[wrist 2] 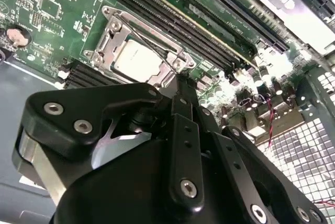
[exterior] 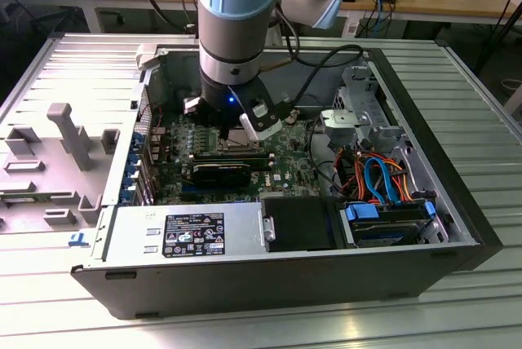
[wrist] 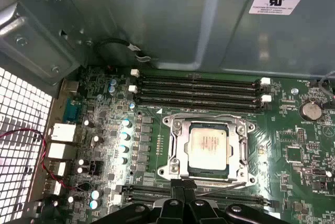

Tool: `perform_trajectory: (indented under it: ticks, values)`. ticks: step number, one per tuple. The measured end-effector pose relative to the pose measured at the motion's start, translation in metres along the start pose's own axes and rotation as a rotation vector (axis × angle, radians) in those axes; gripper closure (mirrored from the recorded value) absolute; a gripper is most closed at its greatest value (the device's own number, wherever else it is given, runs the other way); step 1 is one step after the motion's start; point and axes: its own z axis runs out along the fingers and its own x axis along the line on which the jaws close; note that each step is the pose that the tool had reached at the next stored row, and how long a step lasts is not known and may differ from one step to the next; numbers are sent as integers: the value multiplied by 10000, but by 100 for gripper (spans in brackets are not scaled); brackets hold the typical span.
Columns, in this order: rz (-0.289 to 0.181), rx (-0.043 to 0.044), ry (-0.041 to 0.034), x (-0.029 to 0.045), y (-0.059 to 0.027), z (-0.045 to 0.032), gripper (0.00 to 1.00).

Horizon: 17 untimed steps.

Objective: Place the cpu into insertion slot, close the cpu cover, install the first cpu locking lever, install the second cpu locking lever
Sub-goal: 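Install the second cpu locking lever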

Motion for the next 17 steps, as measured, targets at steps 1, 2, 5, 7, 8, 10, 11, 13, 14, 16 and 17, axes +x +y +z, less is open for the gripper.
perform_trajectory:
  ticks: [1,2,5,7,8,10,11,13,14,16,17]
  values:
    - [1,-3,-2,1,-8,4,89]
    - [2,0,-1,1,-13,16,89]
    - [0,3,-1,8,-28,72,89]
    - [0,2,-1,42,-40,128,89]
    - [-1,2,-1,57,-44,147,89]
    - [1,4,0,87,-56,201,89]
    - [0,3,0,94,-60,218,89]
    - [1,4,0,103,-69,253,89]
    - [0,4,0,108,-74,273,89]
    - [0,3,0,122,-83,311,89]
    - [0,3,-1,128,-87,328,89]
